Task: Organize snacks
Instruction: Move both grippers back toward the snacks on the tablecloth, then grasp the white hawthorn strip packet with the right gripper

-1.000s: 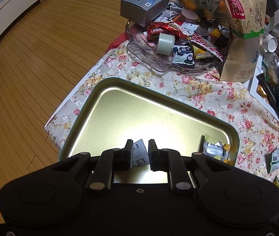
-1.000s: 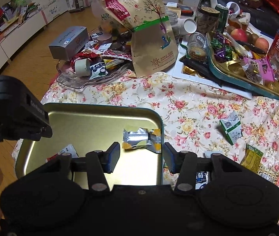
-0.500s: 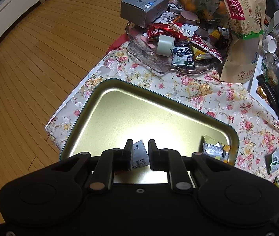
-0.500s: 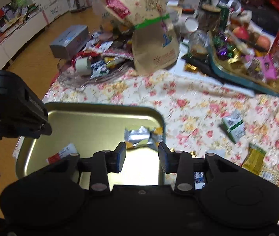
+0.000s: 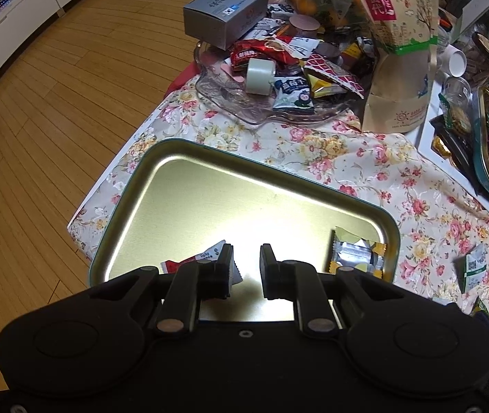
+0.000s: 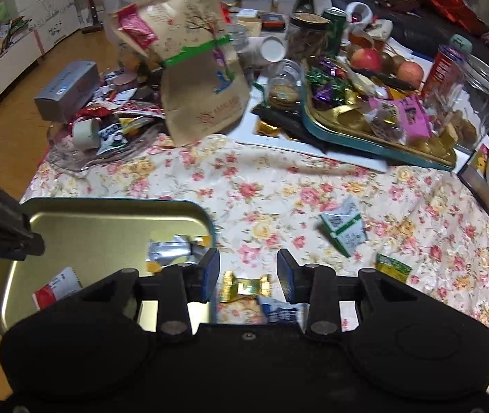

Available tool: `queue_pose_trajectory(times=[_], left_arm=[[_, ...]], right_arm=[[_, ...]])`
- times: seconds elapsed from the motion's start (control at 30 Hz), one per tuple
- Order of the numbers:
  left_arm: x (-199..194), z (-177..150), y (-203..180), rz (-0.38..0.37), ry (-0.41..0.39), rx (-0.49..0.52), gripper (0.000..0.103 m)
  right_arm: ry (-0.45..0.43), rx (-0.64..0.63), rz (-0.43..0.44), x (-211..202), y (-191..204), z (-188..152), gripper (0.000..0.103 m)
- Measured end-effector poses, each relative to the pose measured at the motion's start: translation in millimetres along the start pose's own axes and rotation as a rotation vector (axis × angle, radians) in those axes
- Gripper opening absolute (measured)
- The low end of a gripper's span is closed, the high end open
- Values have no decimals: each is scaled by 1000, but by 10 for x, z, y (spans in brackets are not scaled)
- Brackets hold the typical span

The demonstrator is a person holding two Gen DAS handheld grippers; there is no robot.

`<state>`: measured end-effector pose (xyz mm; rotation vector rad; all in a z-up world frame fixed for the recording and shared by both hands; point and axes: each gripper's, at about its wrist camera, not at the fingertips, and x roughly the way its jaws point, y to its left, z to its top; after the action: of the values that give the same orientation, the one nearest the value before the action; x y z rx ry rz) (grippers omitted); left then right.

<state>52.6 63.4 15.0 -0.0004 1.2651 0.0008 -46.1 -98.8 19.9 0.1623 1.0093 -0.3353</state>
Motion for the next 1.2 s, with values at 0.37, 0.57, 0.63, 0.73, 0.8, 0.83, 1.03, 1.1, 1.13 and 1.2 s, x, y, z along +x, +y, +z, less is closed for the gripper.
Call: queue_pose_trajectory(times=[0.37,0.57,0.63,0.73,0.8,0.83,1.03,1.1,1.13,1.2], left_arm=[[-106,-155,-527,-31,-14,125,25],[-154,-272,-888,-73,3,214,25],[-186,-319,-1016,-104,10,248,25],[-227,-387,-1191,-130,10,298,25],[-238,-431,-1306,-153,18,329,25],[-240,-454,-1361,-163,22,344,25],[-200,-608,-1663,-211,63,440,25],[-179,-666,-1729,-210,69,466,25],[-163,-700,-1762,-208,76,479,25],[-118,-750,-1816,-215,106,497,25]], right_arm=[[136,274,-15,180,-1097,-10,38],[226,377,-17,302,-1589,-148,37],[223,397,-19,292,-1738,-202,37],[200,442,-25,259,-1953,-253,37],[189,489,-34,231,-2106,-291,37],[187,513,-37,219,-2189,-312,37],[208,684,-46,239,-2659,-464,40],[222,712,-49,256,-2761,-509,41],[229,722,-49,264,-2798,-534,41],[245,746,-44,271,-2880,-599,42]])
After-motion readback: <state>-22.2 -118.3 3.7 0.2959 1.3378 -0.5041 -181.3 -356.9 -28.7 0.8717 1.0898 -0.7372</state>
